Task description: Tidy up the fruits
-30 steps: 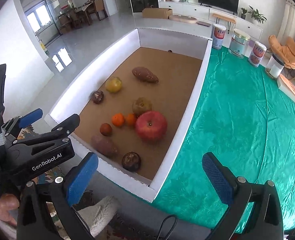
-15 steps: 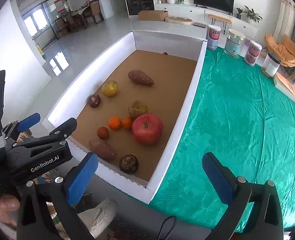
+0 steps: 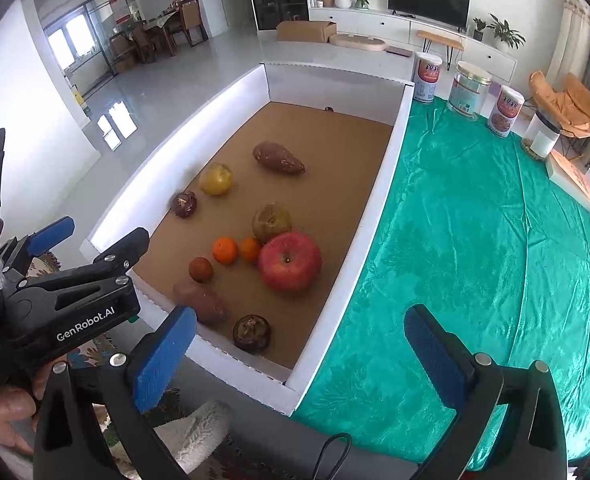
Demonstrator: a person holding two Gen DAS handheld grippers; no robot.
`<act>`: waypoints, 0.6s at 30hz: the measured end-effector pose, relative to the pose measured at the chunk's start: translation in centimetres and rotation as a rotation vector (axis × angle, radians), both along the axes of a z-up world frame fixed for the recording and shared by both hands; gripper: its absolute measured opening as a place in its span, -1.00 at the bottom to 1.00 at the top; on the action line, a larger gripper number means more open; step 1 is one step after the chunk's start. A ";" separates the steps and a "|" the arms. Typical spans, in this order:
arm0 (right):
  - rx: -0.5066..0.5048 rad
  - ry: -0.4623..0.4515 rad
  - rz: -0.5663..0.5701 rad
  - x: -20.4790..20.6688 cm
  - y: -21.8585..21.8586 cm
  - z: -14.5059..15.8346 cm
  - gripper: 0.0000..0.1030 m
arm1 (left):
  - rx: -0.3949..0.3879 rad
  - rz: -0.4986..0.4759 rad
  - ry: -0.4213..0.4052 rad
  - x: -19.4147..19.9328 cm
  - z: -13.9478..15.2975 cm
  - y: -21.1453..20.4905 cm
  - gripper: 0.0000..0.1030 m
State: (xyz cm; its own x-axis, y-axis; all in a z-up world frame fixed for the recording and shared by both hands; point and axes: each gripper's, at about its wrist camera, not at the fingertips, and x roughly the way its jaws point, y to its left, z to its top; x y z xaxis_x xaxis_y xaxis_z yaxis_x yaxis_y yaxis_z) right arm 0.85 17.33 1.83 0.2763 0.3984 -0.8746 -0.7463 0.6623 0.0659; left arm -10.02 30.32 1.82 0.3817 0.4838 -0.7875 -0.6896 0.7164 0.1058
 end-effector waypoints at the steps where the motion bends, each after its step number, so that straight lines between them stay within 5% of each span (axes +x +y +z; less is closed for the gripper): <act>1: -0.004 -0.003 0.001 0.1 0.1 0.0 0.99 | 0.000 0.001 0.004 0.2 -0.1 0.1 0.92; 18: 0.027 0.058 0.056 1.1 1.9 -0.8 0.99 | -0.022 0.026 0.021 1.2 0.0 1.6 0.92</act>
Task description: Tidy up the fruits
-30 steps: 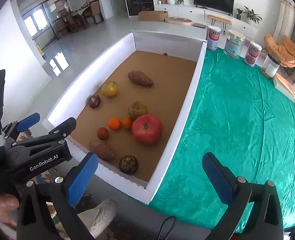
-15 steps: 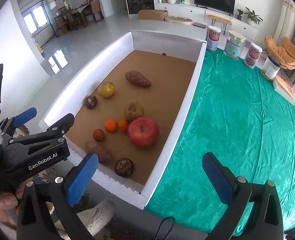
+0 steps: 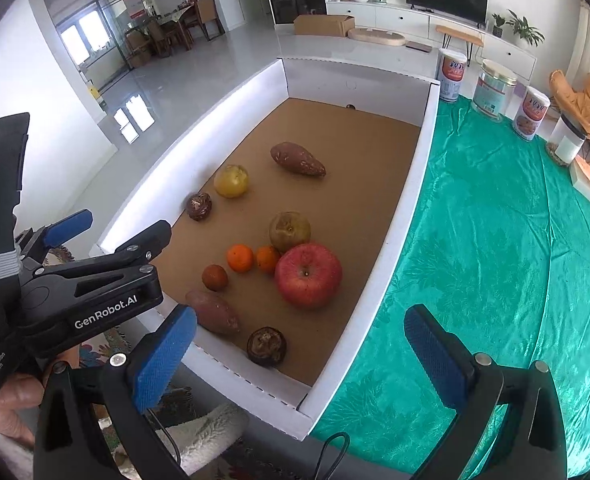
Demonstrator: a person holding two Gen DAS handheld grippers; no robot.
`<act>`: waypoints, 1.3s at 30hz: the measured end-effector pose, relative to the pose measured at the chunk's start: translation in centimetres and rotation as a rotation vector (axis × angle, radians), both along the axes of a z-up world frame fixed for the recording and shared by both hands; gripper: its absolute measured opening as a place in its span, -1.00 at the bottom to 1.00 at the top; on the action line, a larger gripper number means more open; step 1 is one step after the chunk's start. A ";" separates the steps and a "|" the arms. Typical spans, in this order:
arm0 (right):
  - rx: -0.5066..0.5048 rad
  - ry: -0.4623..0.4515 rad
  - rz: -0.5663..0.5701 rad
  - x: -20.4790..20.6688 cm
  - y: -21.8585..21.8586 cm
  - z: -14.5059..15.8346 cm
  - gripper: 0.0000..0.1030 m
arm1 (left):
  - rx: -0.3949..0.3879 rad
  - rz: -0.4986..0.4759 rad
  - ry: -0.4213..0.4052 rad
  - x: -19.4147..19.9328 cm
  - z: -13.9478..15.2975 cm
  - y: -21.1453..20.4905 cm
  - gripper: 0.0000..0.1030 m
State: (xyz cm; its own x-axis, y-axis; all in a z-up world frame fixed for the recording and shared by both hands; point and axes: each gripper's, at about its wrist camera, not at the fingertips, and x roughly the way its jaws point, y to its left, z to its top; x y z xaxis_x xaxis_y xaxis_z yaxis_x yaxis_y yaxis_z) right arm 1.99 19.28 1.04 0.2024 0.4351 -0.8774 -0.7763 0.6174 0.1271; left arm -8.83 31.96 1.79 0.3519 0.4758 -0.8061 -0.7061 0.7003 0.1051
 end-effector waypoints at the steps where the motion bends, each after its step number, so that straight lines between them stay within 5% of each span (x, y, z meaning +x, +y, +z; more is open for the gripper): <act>1: 0.001 0.003 0.000 0.0 0.0 -0.1 0.99 | -0.001 0.001 -0.004 0.0 0.0 0.0 0.92; 39: -0.026 -0.003 -0.027 -0.8 -0.2 -0.4 0.99 | -0.037 0.004 -0.010 -1.0 -0.7 -0.1 0.92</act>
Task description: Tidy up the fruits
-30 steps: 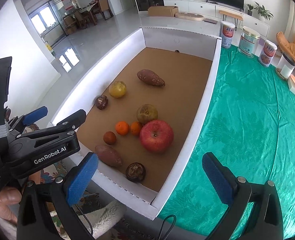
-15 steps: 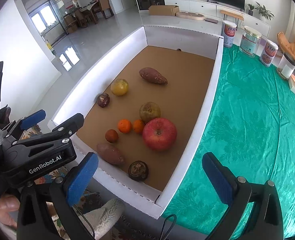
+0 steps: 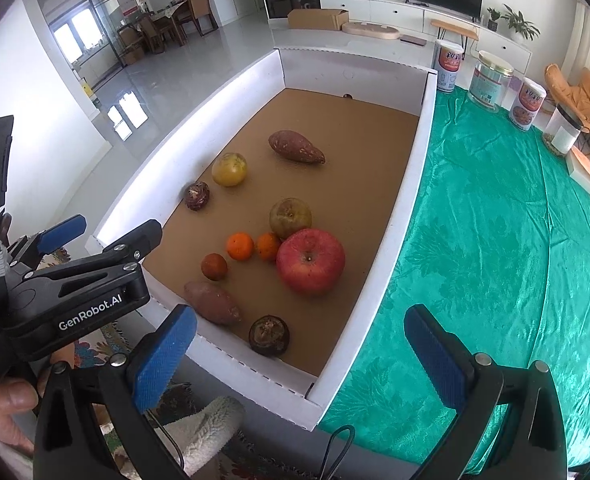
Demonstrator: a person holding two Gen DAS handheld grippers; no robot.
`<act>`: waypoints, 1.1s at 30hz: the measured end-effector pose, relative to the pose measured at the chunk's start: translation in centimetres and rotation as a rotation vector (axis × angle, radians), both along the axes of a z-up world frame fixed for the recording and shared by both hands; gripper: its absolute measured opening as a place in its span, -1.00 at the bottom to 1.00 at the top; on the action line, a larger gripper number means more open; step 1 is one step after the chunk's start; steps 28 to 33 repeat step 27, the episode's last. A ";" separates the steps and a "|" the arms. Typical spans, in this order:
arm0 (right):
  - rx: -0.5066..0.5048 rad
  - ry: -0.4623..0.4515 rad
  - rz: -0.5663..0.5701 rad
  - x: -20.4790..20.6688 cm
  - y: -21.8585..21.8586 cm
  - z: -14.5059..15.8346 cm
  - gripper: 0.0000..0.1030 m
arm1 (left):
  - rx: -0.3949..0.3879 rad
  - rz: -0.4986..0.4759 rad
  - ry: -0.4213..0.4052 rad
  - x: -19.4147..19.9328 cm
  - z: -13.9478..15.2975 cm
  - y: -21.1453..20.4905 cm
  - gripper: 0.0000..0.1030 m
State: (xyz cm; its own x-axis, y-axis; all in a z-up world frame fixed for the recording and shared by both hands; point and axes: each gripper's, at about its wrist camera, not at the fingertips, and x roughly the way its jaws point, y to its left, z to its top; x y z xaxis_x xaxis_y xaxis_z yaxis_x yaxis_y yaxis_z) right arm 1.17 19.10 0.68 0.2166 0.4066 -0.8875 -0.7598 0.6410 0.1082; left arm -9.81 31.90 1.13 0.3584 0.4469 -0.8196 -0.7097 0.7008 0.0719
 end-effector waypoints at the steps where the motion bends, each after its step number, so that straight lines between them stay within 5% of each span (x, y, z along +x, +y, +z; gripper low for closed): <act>1: 0.001 -0.007 -0.002 0.0 0.0 0.2 1.00 | 0.005 -0.004 0.001 0.1 0.1 -0.1 0.92; 33: -0.039 -0.036 -0.007 0.4 0.2 -0.3 1.00 | 0.031 -0.022 0.010 0.5 -0.2 -0.3 0.92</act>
